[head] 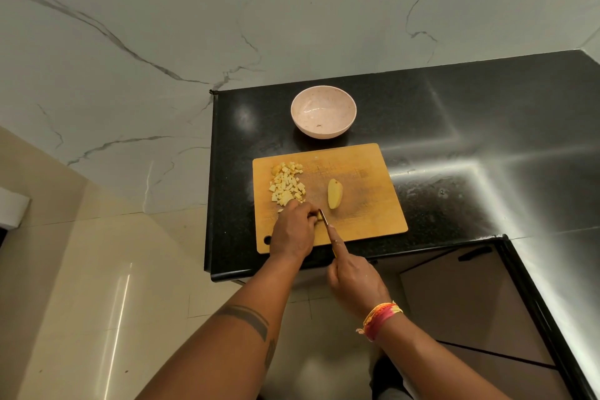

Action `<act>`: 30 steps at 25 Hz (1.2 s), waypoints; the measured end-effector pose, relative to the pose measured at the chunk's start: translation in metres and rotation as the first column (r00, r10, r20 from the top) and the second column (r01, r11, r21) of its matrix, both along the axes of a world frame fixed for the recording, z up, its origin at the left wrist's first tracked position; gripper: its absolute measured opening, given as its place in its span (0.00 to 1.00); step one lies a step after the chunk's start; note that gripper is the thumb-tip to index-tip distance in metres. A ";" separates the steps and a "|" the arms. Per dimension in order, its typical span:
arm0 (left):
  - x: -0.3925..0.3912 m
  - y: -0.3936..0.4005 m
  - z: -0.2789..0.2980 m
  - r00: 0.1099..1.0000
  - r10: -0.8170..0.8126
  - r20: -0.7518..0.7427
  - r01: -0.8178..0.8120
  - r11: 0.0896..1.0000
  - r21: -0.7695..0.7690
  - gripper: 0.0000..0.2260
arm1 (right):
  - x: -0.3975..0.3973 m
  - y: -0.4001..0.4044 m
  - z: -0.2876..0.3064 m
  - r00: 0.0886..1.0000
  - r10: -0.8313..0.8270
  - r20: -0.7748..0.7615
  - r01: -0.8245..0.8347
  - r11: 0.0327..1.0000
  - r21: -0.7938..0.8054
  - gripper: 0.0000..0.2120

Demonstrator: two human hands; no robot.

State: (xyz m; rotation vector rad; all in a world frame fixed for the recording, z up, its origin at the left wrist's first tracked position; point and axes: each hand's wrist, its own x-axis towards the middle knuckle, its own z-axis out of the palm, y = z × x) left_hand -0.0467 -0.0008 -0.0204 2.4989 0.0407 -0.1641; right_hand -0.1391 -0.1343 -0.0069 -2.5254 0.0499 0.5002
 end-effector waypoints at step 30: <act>-0.003 -0.013 -0.004 0.990 -0.112 0.083 0.100 0.986 0.136 0.08 | -0.015 -0.021 0.010 0.998 -0.062 -0.021 0.063 0.998 0.027 0.38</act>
